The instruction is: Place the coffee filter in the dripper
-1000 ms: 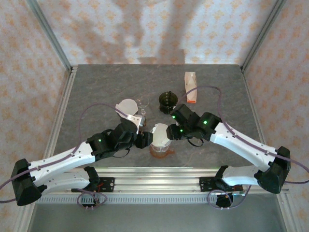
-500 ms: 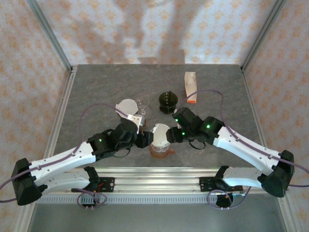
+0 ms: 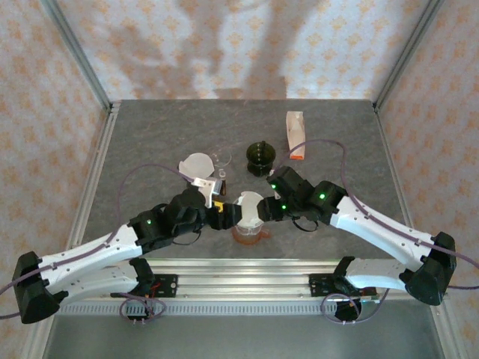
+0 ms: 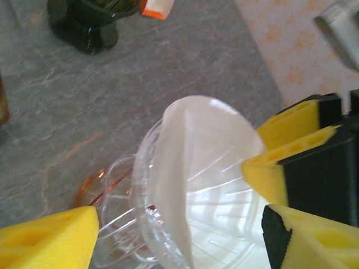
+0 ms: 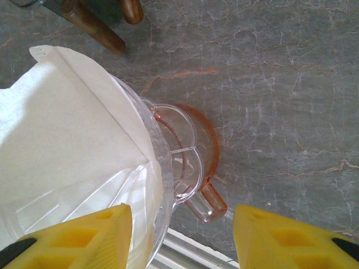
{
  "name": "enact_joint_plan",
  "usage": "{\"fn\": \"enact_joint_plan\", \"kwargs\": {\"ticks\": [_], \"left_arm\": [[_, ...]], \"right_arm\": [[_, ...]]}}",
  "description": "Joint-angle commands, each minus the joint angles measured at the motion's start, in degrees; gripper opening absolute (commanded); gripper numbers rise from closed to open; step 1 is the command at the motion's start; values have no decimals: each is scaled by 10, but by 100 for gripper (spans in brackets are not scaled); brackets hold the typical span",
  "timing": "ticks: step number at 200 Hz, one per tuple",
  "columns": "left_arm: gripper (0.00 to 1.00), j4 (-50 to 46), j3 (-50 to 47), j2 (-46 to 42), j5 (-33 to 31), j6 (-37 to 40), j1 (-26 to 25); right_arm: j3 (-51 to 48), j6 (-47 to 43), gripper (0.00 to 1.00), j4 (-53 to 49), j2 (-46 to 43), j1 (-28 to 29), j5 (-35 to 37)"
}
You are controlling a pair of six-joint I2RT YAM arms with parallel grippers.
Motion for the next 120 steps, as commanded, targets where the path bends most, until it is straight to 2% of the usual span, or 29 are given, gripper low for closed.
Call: {"fn": "enact_joint_plan", "kwargs": {"ticks": [1, 32, 80, 120], "left_arm": [[78, -1, 22, 10, -1, 22, 4], [72, -29, 32, 43, -19, 35, 6], [55, -67, 36, 49, -72, 22, 13], [52, -68, 25, 49, -68, 11, 18]], "right_arm": [[-5, 2, 50, 9, 1, 4, 6], [-4, 0, 50, 7, 4, 4, 7], [-2, 1, 50, 3, 5, 4, 8], [-1, 2, 50, -3, 8, 4, 16]]}}
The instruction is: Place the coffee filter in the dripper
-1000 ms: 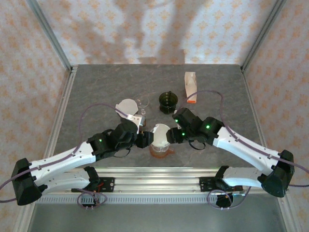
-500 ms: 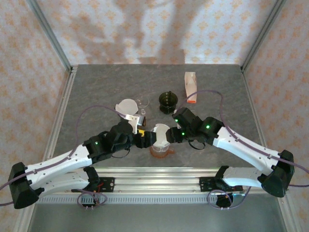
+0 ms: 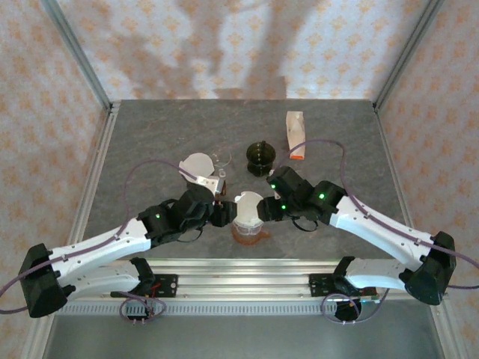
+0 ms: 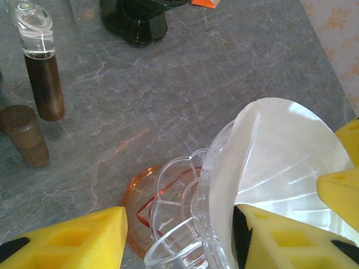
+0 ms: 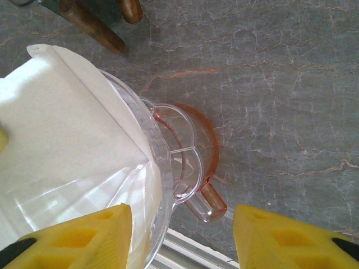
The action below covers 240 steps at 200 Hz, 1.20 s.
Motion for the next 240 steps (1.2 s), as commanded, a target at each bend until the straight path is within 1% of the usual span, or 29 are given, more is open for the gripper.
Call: {"fn": "enact_joint_plan", "kwargs": {"ticks": [1, 35, 84, 100, 133, 148, 181, 208, 240], "left_arm": [[52, -16, 1, -7, -20, -10, 6], [52, -7, -9, -6, -10, -21, 11], [52, 7, -14, -4, 3, -31, 11], [52, 9, -15, -6, 4, -33, 11], [52, 14, -19, -5, 5, -35, 11], [52, 15, -19, -4, 7, -37, 11], [52, 16, -19, -7, 8, -37, 11], [52, 15, -20, -7, 8, -37, 11], [52, 14, -21, -6, 8, -38, 10]], "right_arm": [[-1, 2, 51, -3, 5, 4, 15], [2, 2, 51, -4, 5, 4, 17], [37, -8, 59, -9, 5, 4, 25], [53, -11, 60, -15, 28, 3, 29], [69, -16, 60, -22, 31, 4, 38], [72, -17, 56, -27, 25, 4, 40], [78, -22, 40, -42, 15, 4, 49], [79, -24, 29, -43, 17, 4, 44], [85, -27, 21, -44, 18, 5, 44]]}}
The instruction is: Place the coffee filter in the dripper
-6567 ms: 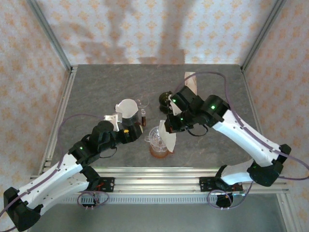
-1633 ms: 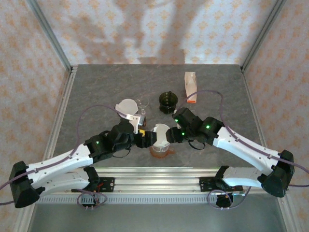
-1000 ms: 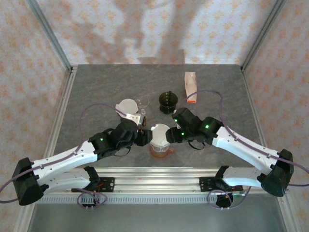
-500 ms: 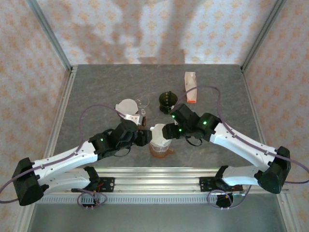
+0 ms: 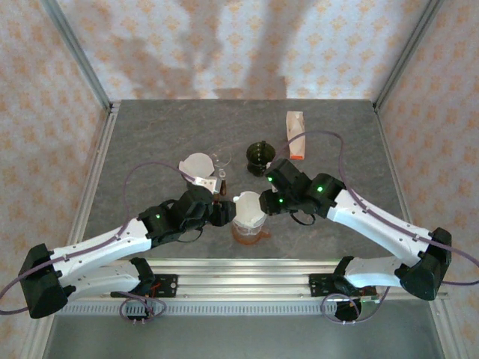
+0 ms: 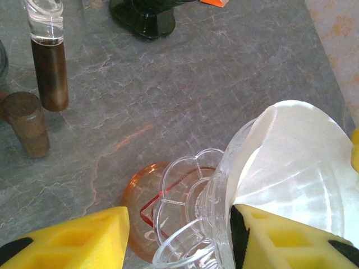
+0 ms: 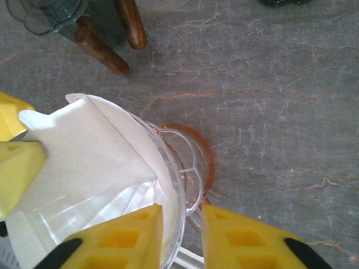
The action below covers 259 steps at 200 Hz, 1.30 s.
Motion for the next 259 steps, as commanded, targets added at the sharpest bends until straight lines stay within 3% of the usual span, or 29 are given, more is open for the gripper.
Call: {"fn": "enact_joint_plan", "kwargs": {"ticks": [1, 101, 154, 192, 208, 226, 235, 259], "left_arm": [[52, 5, -9, -7, 1, -8, 3], [54, 13, -15, -16, 2, -18, 3], [59, 26, -27, -34, 5, -25, 4], [56, 21, -27, -39, 4, -25, 7], [54, 19, -26, -36, 4, -25, 7], [54, 18, -26, -34, 4, -25, 8], [55, 17, -26, -33, 4, -26, 8], [56, 18, -28, -34, 4, -28, 9]], "right_arm": [[21, -4, 21, -15, -10, 5, 16], [17, -6, 4, -16, 8, 18, 14], [15, -6, 3, -21, 14, 19, 17], [15, 0, 6, -23, 6, 19, 26], [19, 0, 13, -29, 4, 19, 31], [27, -1, 41, -33, -4, 19, 42], [31, -2, 51, -32, -7, 19, 45], [46, -9, 63, -31, 14, 19, 33]]}}
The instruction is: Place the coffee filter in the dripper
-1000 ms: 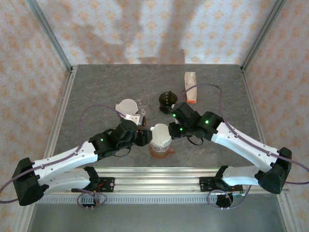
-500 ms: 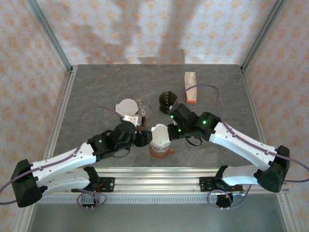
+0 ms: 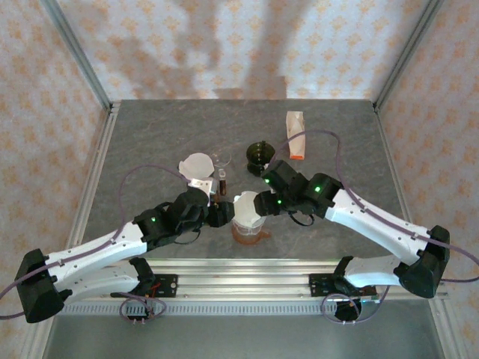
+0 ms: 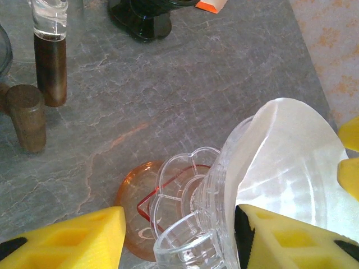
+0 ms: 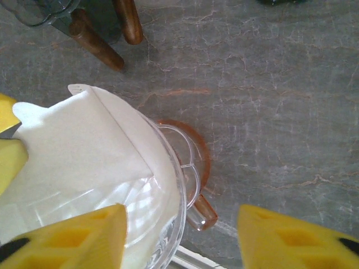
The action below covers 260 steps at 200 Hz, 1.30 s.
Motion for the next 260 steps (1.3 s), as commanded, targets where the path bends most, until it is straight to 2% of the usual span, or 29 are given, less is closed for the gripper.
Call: {"fn": "enact_joint_plan", "kwargs": {"ticks": [1, 35, 109, 260], "left_arm": [[56, 4, -6, -3, -5, -8, 6], [57, 5, -7, -5, -5, -9, 6], [57, 11, -12, -1, -1, -10, 7], [55, 20, -17, 2, 6, -13, 9]], "right_arm": [[31, -8, 63, -12, 6, 4, 11], [43, -12, 65, 6, 48, 4, -15], [46, -40, 66, 2, 124, 4, -7], [13, -50, 66, 26, 168, 4, 6]]}}
